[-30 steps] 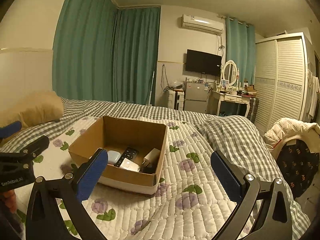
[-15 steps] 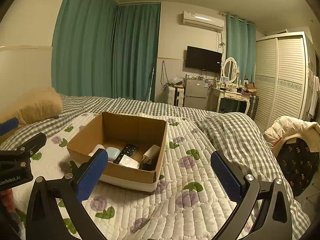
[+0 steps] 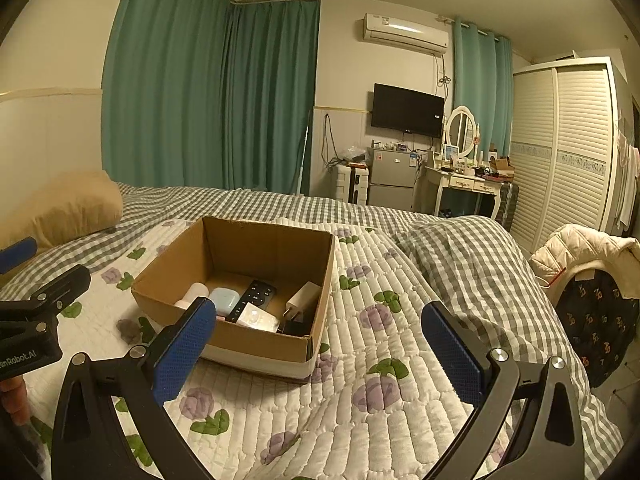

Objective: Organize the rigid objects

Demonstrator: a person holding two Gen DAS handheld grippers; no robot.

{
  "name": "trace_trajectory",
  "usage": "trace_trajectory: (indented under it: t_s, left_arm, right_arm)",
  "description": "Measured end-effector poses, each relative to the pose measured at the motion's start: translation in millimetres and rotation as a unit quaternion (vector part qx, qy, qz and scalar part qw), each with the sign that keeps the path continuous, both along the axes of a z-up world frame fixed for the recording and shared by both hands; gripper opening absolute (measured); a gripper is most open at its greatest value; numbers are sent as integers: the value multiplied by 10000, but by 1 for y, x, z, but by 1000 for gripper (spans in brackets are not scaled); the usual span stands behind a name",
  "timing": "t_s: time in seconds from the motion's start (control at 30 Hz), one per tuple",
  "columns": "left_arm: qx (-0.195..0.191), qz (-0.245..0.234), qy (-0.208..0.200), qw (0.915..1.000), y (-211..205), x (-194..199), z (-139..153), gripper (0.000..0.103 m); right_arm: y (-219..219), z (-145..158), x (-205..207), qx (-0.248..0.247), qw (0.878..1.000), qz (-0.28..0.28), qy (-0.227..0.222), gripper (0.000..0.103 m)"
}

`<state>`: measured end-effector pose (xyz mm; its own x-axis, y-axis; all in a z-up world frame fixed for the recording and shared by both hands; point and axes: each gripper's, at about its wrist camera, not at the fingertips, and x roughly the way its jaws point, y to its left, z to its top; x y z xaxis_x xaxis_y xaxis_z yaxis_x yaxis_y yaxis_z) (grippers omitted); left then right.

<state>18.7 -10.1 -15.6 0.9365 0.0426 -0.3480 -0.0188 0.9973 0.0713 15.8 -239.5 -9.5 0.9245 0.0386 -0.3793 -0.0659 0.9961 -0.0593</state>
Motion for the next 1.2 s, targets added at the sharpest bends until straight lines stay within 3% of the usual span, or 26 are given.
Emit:
trace_trajectory:
  t_s: [1.2]
  left_arm:
    - [30,-14,29,10000,-1,-1,-2,103]
  right_arm:
    - [1,-2,2,-3,10000,-22,43,103]
